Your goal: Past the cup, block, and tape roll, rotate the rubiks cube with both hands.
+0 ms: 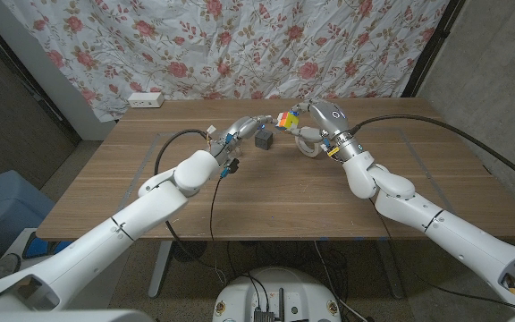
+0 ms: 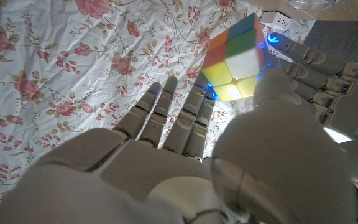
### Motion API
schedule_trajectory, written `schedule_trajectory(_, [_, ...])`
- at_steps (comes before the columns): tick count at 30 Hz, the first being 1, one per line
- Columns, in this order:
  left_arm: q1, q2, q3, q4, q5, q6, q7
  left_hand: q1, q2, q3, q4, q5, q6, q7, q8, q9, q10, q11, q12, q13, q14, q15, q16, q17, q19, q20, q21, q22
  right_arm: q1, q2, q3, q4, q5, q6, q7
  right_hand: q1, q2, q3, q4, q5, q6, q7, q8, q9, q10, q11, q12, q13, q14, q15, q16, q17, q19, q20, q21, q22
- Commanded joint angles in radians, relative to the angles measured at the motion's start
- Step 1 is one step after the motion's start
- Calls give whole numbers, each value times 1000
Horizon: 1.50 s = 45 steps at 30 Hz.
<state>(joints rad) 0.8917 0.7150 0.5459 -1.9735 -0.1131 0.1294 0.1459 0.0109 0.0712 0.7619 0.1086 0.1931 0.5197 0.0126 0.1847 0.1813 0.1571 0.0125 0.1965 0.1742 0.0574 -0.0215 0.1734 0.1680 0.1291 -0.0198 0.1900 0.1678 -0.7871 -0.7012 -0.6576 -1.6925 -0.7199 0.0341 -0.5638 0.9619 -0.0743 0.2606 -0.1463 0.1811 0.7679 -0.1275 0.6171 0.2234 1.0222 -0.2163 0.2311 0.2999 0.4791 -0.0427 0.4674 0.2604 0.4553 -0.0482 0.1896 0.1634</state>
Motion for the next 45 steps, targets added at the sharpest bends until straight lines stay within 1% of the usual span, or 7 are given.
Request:
schedule_trajectory(1, [13, -2, -4, -5, 5, -10, 9, 3, 74, 5, -1, 10, 3, 2, 4, 3, 7, 1, 2, 3, 10, 2, 3, 0, 9, 1, 3, 2, -11, 1, 9, -11, 17, -1, 0, 63, 99, 1, -1, 5, 107, -93, 6, 13, 8, -3, 8, 5, 10, -156, -1, -1, 8, -5, -3, 2])
schedule_trajectory(19, [19, 8, -22, -22, 12, -14, 15, 4, 75, 7, -1, 10, -3, 4, 1, 3, 8, 0, 1, 3, 11, 2, 2, -1, 9, 1, 2, 2, -20, -6, 7, -28, -2, -13, 10, 62, 101, -2, -3, 5, 108, -93, 2, 5, 10, -3, 6, 6, 14, -158, 2, 1, 8, -5, -3, 2])
schedule_trajectory(34, [41, 19, -51, -46, 10, -20, 35, 10, 77, 12, -10, 10, -11, 11, -1, 3, 8, 2, 0, 3, 12, 3, 1, -3, 9, 4, 2, 2, -15, -15, 0, -32, -17, -14, 29, 61, 103, -6, -4, 4, 108, -93, 0, 1, 7, -3, 1, 5, 14, -158, 3, 2, 7, -5, -3, 3])
schedule_trajectory(37, [49, 19, -59, -50, 8, -24, 43, 11, 77, 13, -13, 10, -16, 10, -2, 3, 8, 2, 0, 3, 13, 2, 1, -3, 10, 3, 2, 2, -16, -20, 3, -38, -18, -16, 37, 60, 104, -6, -3, 4, 107, -93, -1, 0, 7, -3, 1, 5, 13, -157, 2, 1, 8, -5, -3, 3])
schedule_trajectory(40, [57, 17, -70, -49, 1, -33, 53, 14, 77, 15, -18, 10, -34, 0, -8, 3, 9, 2, 0, 3, 13, 3, 1, -4, 11, 5, 2, 2, -18, -29, 9, -51, -8, -18, 58, 60, 104, -7, -3, 4, 107, -93, -1, 0, 5, -3, 0, 5, 12, -157, 1, 1, 8, -5, -3, 3])
schedule_trajectory(45, [72, 9, -90, -40, -16, -55, 71, 16, 77, 18, -23, 9, -63, 0, -14, 3, 13, 1, 0, 3, 15, 2, 1, -3, 13, 7, 2, 2, -22, -42, 18, -75, -3, -26, 89, 58, 103, -8, -3, 3, 106, -93, -2, 0, 6, -3, 1, 6, 10, -156, -2, -1, 7, -4, -3, 3])
